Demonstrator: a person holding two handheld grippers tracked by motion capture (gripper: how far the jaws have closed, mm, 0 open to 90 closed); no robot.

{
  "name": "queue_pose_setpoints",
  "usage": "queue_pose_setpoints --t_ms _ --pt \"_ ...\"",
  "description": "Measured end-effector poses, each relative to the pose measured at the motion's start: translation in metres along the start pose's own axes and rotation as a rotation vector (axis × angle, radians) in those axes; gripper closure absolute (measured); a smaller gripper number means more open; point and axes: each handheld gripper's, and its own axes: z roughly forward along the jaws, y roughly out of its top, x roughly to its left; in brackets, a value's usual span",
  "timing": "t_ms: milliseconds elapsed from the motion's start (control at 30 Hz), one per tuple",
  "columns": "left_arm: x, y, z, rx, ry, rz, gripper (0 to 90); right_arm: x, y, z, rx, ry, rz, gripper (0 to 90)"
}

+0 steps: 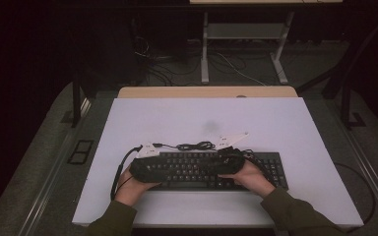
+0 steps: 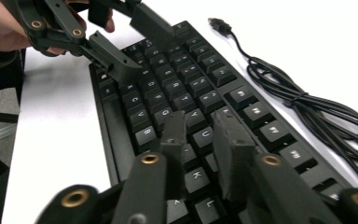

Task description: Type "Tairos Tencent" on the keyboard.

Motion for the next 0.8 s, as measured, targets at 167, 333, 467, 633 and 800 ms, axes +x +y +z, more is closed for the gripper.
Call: queue_pose_setpoints --t_ms 167,333,467,633,800 --pt "0.000 -0.003 0.000 -0.010 0.006 -0.008 33.0 0.005 -0.001 0.005 0.022 0.031 -0.016 85.3" --pt "0.000 -0.003 0.000 -0.020 0.007 -0.006 30.4 0.010 -0.002 0.011 0.041 0.048 -0.026 87.8" --pt "0.000 -0.004 0.000 -0.018 0.007 -0.008 29.7 0.013 -0.003 0.016 0.057 0.054 -0.037 89.0" --pt "0.001 -0.004 -0.001 -0.020 0.009 -0.009 29.1 0.016 -0.004 0.020 0.075 0.058 -0.048 89.4" --pt "0.001 -0.004 -0.001 -0.021 0.011 -0.011 28.8 0.018 -0.004 0.024 0.089 0.053 -0.052 89.4"
